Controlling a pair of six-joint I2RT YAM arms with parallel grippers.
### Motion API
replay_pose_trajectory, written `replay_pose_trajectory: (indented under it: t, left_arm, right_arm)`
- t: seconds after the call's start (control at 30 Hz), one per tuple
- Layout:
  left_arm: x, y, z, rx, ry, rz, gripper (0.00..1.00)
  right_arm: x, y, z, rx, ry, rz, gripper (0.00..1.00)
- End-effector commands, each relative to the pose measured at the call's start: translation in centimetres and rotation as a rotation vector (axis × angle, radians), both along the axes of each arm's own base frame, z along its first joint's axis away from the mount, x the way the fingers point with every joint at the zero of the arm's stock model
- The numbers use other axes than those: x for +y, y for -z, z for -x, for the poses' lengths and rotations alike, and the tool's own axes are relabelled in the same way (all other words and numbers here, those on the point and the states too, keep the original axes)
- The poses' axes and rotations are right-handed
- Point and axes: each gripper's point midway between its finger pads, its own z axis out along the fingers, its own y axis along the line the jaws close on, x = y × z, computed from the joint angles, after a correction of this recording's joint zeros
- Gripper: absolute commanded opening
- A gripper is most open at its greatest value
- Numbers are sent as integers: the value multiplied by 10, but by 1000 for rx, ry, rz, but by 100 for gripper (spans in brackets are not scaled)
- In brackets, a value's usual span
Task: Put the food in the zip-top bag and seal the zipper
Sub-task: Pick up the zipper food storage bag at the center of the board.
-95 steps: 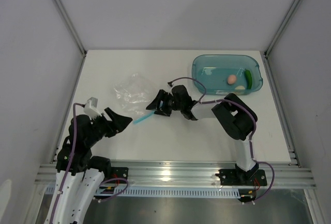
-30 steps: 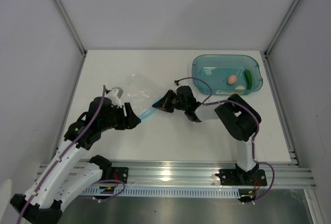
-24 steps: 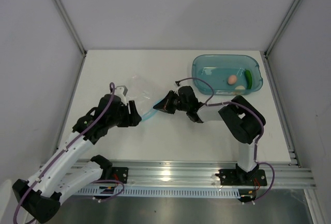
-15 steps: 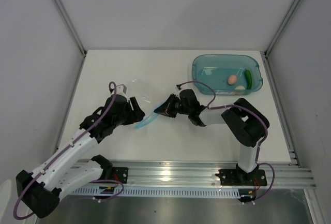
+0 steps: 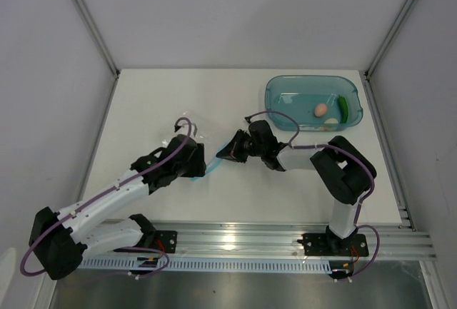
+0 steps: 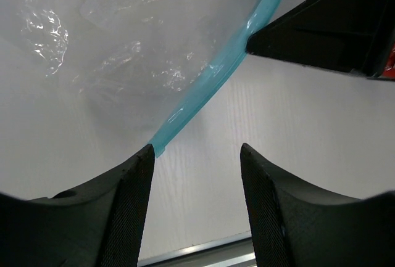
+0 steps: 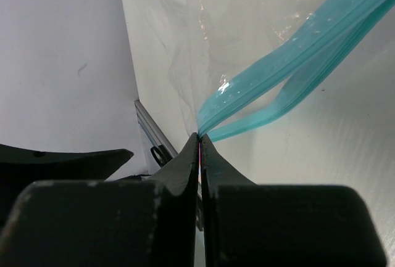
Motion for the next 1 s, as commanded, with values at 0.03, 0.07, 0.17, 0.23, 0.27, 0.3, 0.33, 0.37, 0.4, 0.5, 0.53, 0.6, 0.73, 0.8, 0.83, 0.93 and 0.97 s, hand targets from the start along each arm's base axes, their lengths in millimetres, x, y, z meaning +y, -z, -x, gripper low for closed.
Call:
replay_pose_trajectory:
  t: [0.03, 0.07, 0.17, 0.23, 0.27, 0.3, 0.33, 0.37, 0.4, 0.5, 0.53, 0.6, 0.73, 0.8, 0.83, 0.93, 0.97]
  left_arm:
    - [4, -3, -7, -73, 10, -175, 61]
    - [7, 2, -11, -79, -4, -216, 61]
    - [3, 10, -15, -92, 8, -269, 61]
    - [1, 17, -16, -91, 14, -285, 61]
    - [1, 22, -18, -84, 12, -300, 62]
    - [1, 24, -19, -81, 11, -308, 62]
    - [-1, 25, -20, -80, 15, -312, 62]
    - [-3, 28, -20, -76, 26, -317, 62]
    - [-9, 30, -22, -79, 44, -311, 61]
    - [-18, 34, -23, -81, 69, -303, 61]
    - [-19, 35, -23, -77, 69, -304, 61]
    - [-23, 37, -25, -72, 75, -303, 61]
    - [-31, 35, -24, -92, 97, -268, 62]
    - [-33, 37, -24, -85, 97, -272, 62]
    - [-35, 39, -27, -76, 100, -286, 63]
    - [-37, 44, -29, -62, 98, -305, 63]
    - [-38, 47, -31, -58, 97, -310, 63]
  right_arm:
    - [3, -26, -3, -48, -38, -24, 0]
    - [3, -27, -2, -47, -43, -27, 0]
    - [3, -29, -2, -47, -51, -24, 0]
    - [3, -31, -2, -46, -58, -29, 0]
    - [3, -31, -2, -47, -59, -31, 0]
    - [3, -32, -1, -45, -60, -32, 0]
    - [3, -33, -1, -46, -61, -30, 0]
    - [2, -33, -1, -44, -59, -29, 0]
    - [1, -32, -1, -43, -59, -29, 0]
    - [1, -33, -2, -44, -57, -30, 0]
    - [1, -33, -2, -41, -59, -29, 0]
    - [1, -32, -3, -38, -59, -28, 0]
    - [1, -31, -3, -36, -62, -27, 0]
    - [1, -31, -2, -35, -64, -29, 0]
    - [1, -31, -1, -34, -65, -31, 0]
    - [1, -32, 0, -27, -64, -34, 0]
    - [0, -32, 0, -28, -63, -35, 0]
